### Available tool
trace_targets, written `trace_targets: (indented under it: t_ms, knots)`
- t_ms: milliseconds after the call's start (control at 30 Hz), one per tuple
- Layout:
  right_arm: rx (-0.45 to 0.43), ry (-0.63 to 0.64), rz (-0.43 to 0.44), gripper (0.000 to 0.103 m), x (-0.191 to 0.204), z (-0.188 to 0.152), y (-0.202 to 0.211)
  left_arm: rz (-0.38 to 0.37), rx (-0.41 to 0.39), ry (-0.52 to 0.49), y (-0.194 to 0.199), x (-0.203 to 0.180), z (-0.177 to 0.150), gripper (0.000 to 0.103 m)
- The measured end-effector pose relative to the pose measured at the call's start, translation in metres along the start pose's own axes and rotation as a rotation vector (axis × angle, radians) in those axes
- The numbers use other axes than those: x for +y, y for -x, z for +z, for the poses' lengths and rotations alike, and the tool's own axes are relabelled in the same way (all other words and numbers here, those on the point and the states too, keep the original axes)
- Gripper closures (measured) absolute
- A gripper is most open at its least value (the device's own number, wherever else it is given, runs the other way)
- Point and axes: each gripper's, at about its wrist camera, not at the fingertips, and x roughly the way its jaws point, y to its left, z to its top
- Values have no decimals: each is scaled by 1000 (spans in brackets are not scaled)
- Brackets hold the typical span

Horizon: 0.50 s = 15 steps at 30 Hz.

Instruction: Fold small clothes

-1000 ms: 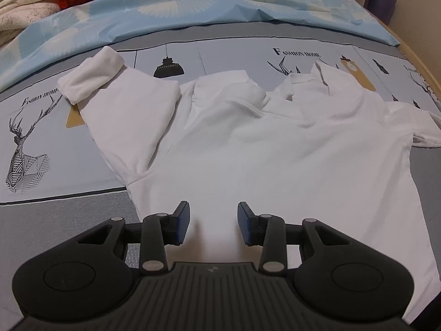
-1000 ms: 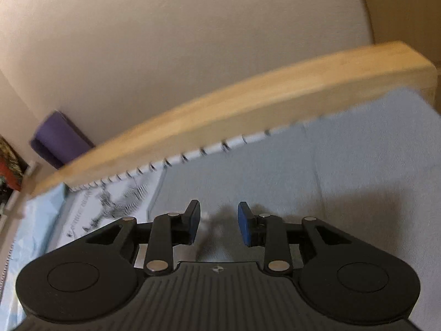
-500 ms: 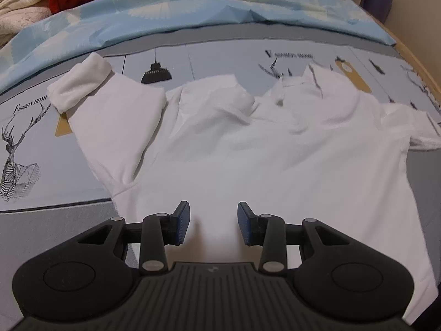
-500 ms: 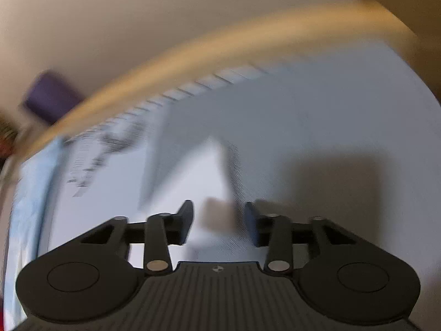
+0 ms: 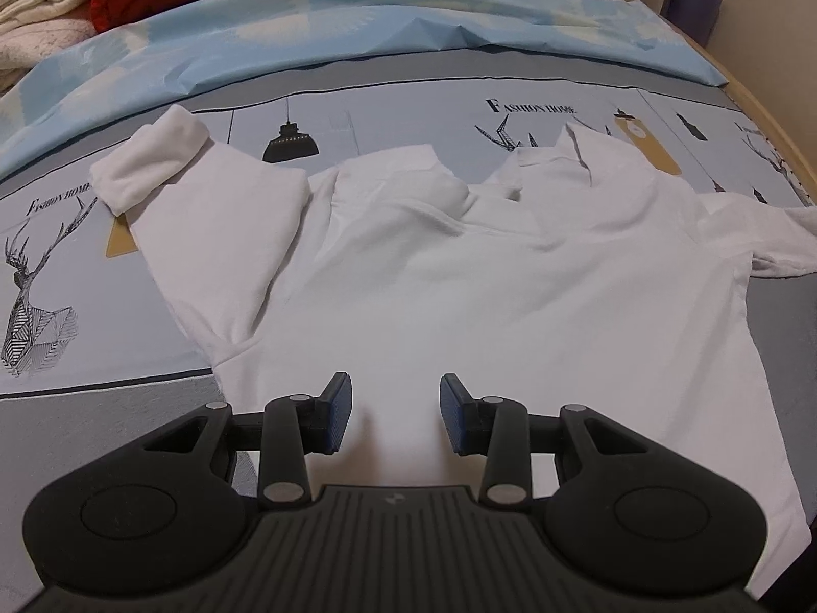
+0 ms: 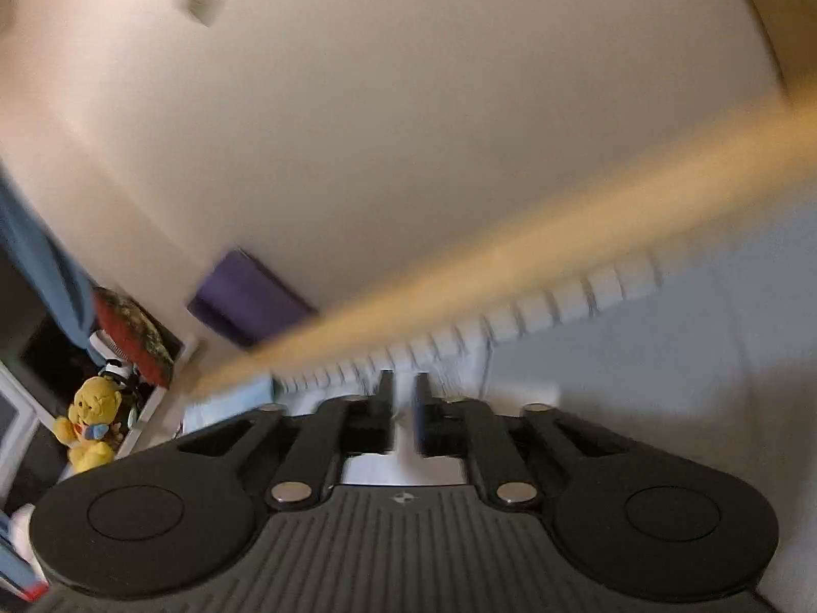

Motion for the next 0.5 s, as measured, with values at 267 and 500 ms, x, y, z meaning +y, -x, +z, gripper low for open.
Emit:
trace_targets:
  t_ms: [267, 500]
  knots:
    - [213, 183, -31, 48, 9, -44, -17, -3, -12, 12, 4, 2, 0, 61]
    - [388, 531, -234, 103, 10, -87, -44, 9, -6, 22, 5, 10, -2, 61]
